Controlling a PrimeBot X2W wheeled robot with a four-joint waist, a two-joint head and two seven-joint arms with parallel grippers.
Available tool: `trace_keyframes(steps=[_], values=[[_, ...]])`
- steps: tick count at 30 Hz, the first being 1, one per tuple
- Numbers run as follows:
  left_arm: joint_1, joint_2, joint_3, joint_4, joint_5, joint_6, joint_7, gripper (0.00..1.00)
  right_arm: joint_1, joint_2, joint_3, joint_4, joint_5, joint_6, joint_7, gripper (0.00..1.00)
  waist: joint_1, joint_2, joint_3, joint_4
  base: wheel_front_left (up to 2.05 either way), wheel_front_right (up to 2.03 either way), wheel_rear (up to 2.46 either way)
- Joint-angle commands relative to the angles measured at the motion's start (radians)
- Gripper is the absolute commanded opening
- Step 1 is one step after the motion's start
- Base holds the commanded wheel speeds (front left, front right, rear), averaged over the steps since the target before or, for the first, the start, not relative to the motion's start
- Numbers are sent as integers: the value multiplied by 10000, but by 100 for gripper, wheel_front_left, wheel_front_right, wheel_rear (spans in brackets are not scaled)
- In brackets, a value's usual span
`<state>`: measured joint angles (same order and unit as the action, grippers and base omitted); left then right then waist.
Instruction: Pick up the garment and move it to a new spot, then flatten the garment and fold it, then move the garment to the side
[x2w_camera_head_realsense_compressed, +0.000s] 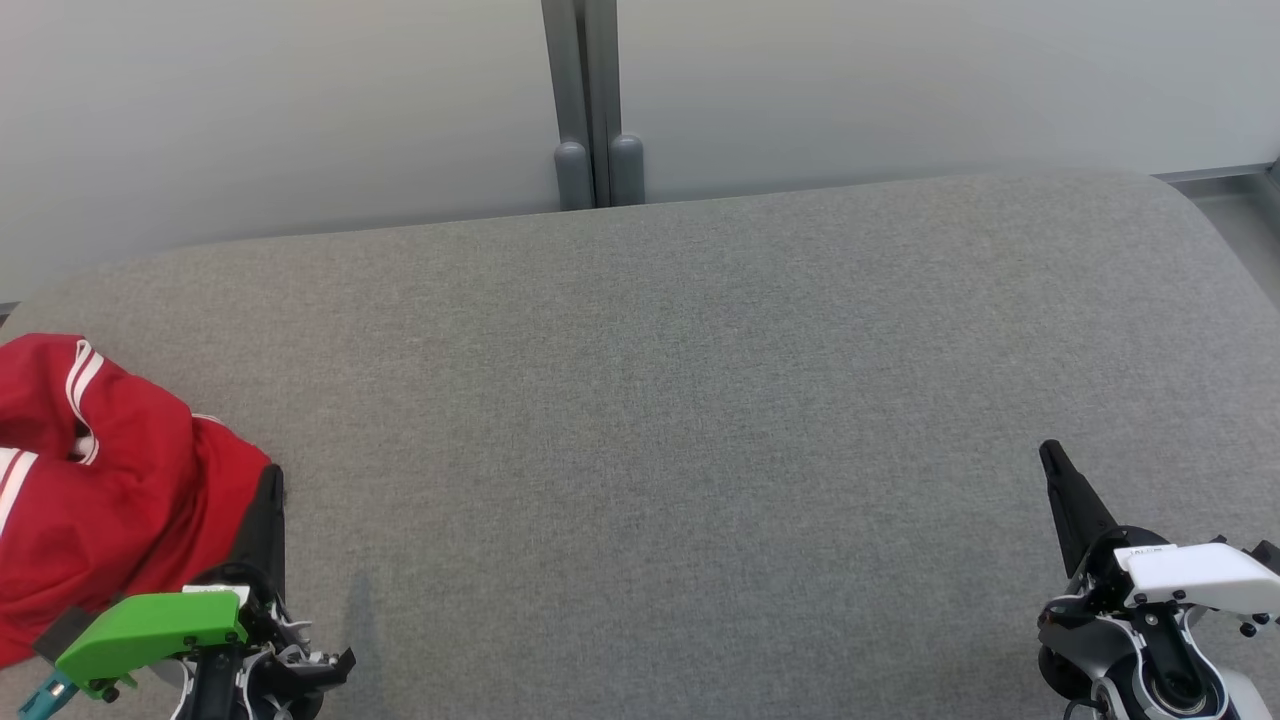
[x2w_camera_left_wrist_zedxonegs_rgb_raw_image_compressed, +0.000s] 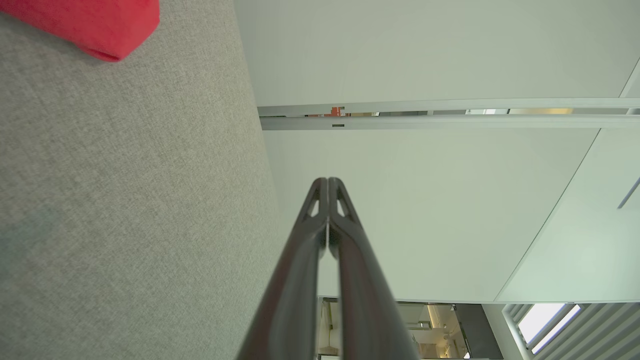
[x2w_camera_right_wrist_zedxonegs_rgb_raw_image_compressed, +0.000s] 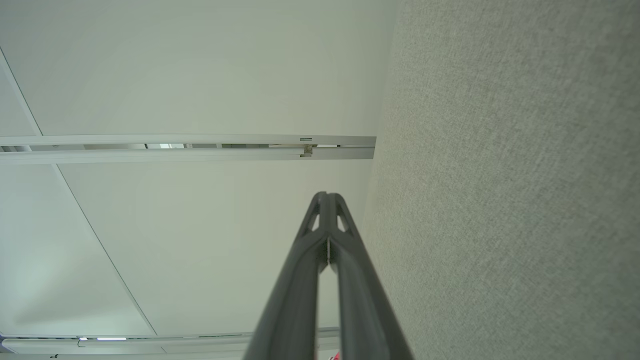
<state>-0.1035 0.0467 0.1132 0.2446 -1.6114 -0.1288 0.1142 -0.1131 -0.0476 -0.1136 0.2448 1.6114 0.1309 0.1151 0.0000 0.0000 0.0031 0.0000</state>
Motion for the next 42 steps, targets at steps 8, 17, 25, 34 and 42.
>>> trace_keyframes(steps=[8,17,25,34,42], values=[[-112,73,18,-14,-32,-39,25,0,112,-54,-15,-33,32,-4,7,0,0,0,0,0,0,0,0],[185,-68,-16,302,20,22,-52,100,117,90,41,231,-34,-4,-32,100,0,0,6,0,0,0,0],[65,201,-248,381,1088,17,-463,100,12,-126,365,163,-998,-3,-455,100,0,0,31,-1,0,0,0],[18,323,-262,313,3265,27,-879,100,-121,-34,378,-25,-3235,-3,-876,100,0,0,84,-35,0,0,0],[85,403,-382,353,5101,102,-1212,100,-125,-20,601,-113,-4980,-3,-1210,100,0,0,98,-69,0,0,0]])
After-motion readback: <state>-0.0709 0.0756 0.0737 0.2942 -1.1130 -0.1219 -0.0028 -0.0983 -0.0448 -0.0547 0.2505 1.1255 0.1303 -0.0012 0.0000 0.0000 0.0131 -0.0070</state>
